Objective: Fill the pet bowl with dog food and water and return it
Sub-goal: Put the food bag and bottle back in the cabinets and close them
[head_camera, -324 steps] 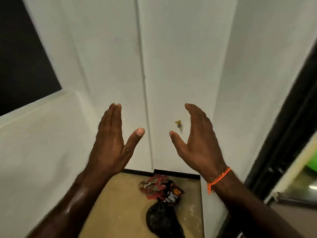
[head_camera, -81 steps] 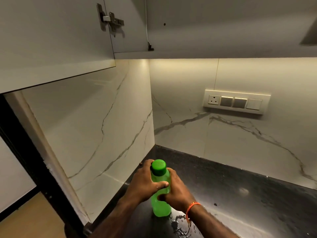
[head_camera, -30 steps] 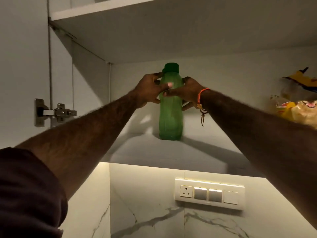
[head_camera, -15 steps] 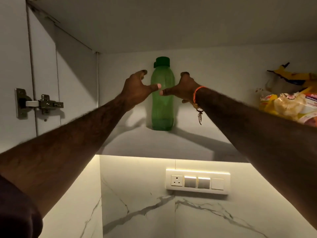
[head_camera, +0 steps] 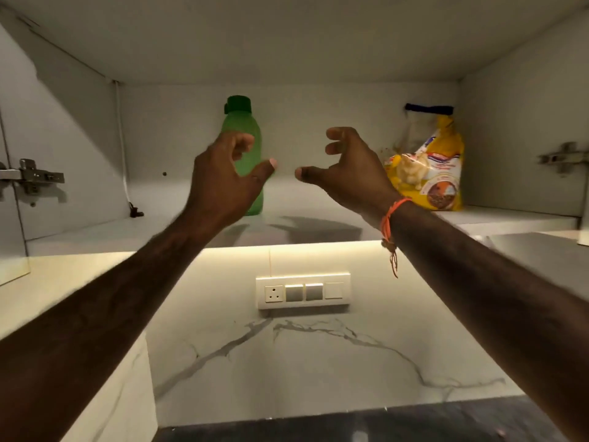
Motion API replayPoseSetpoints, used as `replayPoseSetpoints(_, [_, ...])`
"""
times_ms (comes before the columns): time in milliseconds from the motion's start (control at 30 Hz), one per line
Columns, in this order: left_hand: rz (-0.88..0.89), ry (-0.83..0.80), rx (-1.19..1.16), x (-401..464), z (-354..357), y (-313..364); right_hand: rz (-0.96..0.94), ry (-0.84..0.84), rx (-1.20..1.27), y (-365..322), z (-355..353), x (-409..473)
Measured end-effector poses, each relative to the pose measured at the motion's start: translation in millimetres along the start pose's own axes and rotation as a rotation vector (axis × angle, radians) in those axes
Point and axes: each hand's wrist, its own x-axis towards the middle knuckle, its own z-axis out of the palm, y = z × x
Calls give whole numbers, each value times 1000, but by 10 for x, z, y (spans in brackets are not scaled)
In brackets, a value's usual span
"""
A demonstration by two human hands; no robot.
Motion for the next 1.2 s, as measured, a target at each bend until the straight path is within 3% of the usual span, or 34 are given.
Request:
replayPoseSetpoints(300, [73,-329,-95,-1003,398,1143,40,103,-315,124,-1120,-1249])
replayPoseSetpoints(800, [303,-650,-224,-1728,981,2916,241,477,-803,22,-2944,-2714])
replayPoseSetpoints(1033, [509,-652,-323,-1747,1156,3699,226,725,-1138,-242,-3667,-2967])
replayPoseSetpoints(1200, [649,-614,-381,-1676,1317,4264,331,746,-1210,-184,-4175,-2981])
